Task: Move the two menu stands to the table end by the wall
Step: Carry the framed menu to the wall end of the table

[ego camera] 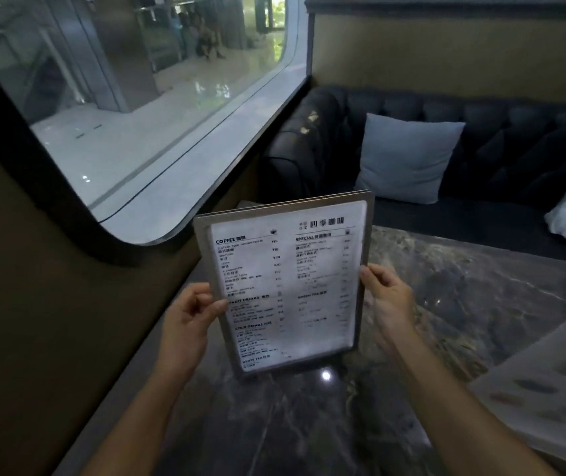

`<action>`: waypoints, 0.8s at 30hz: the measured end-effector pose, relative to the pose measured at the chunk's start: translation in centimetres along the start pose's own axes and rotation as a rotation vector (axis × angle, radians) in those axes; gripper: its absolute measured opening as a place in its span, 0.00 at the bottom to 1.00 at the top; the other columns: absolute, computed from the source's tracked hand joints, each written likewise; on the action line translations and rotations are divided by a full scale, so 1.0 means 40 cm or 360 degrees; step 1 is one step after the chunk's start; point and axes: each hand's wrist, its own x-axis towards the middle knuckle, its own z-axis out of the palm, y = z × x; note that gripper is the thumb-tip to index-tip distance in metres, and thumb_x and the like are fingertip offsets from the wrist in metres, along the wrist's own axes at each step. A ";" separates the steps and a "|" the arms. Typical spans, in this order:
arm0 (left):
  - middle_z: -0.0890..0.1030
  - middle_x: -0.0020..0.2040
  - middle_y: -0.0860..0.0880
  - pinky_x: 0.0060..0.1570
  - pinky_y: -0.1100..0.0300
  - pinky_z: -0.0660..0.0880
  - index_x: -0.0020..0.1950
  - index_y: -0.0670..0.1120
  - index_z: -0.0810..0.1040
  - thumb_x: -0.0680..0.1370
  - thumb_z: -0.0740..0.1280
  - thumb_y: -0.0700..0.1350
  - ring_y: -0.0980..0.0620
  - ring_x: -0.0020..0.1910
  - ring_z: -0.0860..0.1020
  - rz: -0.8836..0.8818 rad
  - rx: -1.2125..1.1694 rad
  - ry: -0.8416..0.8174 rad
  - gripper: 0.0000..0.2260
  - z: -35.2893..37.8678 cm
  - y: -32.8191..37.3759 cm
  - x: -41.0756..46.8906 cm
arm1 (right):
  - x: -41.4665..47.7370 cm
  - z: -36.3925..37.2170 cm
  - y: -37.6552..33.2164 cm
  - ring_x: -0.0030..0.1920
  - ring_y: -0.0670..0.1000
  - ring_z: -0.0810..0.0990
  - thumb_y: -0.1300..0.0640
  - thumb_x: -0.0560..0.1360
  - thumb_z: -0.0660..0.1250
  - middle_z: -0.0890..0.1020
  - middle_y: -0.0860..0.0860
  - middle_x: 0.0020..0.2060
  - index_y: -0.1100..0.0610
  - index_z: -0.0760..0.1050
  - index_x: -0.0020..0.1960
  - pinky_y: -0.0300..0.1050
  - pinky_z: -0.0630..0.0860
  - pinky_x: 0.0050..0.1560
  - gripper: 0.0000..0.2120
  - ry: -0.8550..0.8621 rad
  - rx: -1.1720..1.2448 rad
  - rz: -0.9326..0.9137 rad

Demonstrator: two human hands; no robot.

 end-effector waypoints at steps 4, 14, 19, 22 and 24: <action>0.76 0.32 0.51 0.38 0.66 0.74 0.43 0.43 0.77 0.71 0.67 0.32 0.56 0.34 0.73 0.0024 0.0090 0.0233 0.06 -0.093 0.013 -0.086 | -0.034 0.079 0.013 0.32 0.45 0.81 0.60 0.73 0.67 0.82 0.54 0.38 0.60 0.80 0.46 0.37 0.79 0.31 0.05 -0.0217 0.0045 0.0093; 0.74 0.32 0.47 0.33 0.71 0.72 0.37 0.50 0.76 0.69 0.69 0.33 0.55 0.34 0.73 -0.0146 0.0252 0.0761 0.11 -0.230 0.013 -0.317 | -0.134 0.243 0.053 0.33 0.42 0.81 0.63 0.73 0.67 0.82 0.51 0.39 0.63 0.78 0.52 0.29 0.75 0.29 0.09 -0.0619 -0.0009 0.0175; 0.80 0.31 0.54 0.44 0.54 0.75 0.35 0.51 0.78 0.68 0.70 0.33 0.47 0.38 0.76 -0.0285 0.0153 0.0903 0.13 -0.260 -0.001 -0.411 | -0.176 0.294 0.078 0.28 0.40 0.81 0.66 0.73 0.66 0.82 0.48 0.35 0.65 0.78 0.51 0.30 0.76 0.28 0.08 -0.0768 0.0046 0.0306; 0.80 0.34 0.51 0.45 0.55 0.76 0.37 0.47 0.77 0.69 0.69 0.33 0.44 0.42 0.78 -0.0353 0.0105 0.0940 0.09 -0.253 0.007 -0.456 | -0.195 0.311 0.093 0.34 0.43 0.80 0.65 0.72 0.67 0.82 0.50 0.39 0.66 0.78 0.54 0.28 0.77 0.32 0.11 -0.0853 0.0019 0.0331; 0.80 0.37 0.47 0.45 0.54 0.77 0.38 0.44 0.77 0.70 0.68 0.32 0.44 0.43 0.78 -0.0375 0.0088 0.0978 0.07 -0.246 0.011 -0.481 | -0.202 0.321 0.104 0.41 0.45 0.79 0.64 0.72 0.68 0.82 0.54 0.45 0.65 0.77 0.55 0.31 0.78 0.40 0.13 -0.0892 0.0000 0.0343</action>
